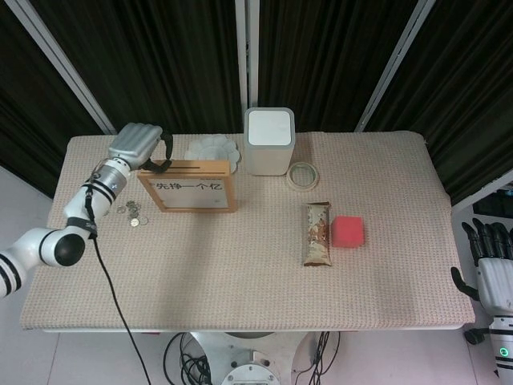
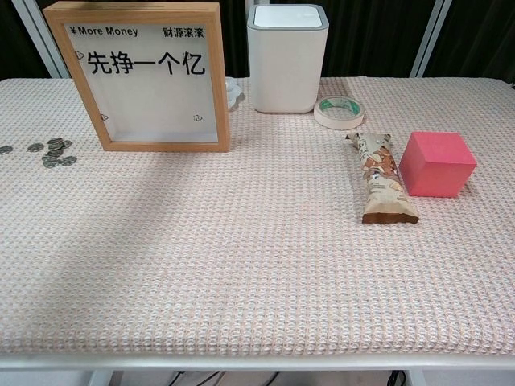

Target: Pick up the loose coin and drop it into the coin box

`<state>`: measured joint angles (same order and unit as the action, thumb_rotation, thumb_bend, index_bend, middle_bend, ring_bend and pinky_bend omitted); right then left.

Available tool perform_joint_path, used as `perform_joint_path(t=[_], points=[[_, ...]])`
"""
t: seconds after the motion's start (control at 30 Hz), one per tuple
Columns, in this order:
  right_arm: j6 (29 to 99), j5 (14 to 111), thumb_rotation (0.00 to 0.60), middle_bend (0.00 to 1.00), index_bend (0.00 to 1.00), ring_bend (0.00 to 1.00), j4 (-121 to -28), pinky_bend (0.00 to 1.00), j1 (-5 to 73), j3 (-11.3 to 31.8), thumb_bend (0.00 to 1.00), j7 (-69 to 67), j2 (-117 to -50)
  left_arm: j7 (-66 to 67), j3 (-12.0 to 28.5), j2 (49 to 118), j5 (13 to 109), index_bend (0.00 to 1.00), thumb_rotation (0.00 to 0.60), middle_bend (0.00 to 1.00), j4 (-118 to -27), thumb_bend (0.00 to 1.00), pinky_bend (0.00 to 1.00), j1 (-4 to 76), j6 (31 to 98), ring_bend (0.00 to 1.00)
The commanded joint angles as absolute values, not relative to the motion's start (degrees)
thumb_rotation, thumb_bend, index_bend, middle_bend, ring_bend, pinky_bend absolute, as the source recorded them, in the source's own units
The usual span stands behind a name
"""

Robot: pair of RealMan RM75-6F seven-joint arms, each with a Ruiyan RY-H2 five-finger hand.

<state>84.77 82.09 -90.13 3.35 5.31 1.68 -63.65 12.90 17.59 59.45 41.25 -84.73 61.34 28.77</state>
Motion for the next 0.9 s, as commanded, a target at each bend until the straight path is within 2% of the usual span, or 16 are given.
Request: perform_joint_path(t=[0.03,0.47,0.9], points=[[84.57,81.94,0.6,0.0,0.0,0.0,-89.98,0.0,3.42,5.34,0.3,1.66,-63.8,12.96,16.26,60.14,41.35,0.61,0.6,0.35,-83.2,0.41,0.35,62.92,27.83,0.22],[84.22,81.29,0.6,0.0,0.0,0.0,-89.53,0.0,3.5,5.65,0.3,1.2,-63.86,9.33,12.92,59.35,39.57,0.61,0.6,0.34,-80.88,0.41,0.34,66.95,22.42,0.21],[83.81,81.08,0.6,0.0,0.0,0.0,-88.87,0.0,3.86,5.94,0.3,0.83,-64.22,4.89,10.9,59.04,39.77,0.61,0.6,0.33,-80.82,0.41,0.33,69.02,20.74,0.21]])
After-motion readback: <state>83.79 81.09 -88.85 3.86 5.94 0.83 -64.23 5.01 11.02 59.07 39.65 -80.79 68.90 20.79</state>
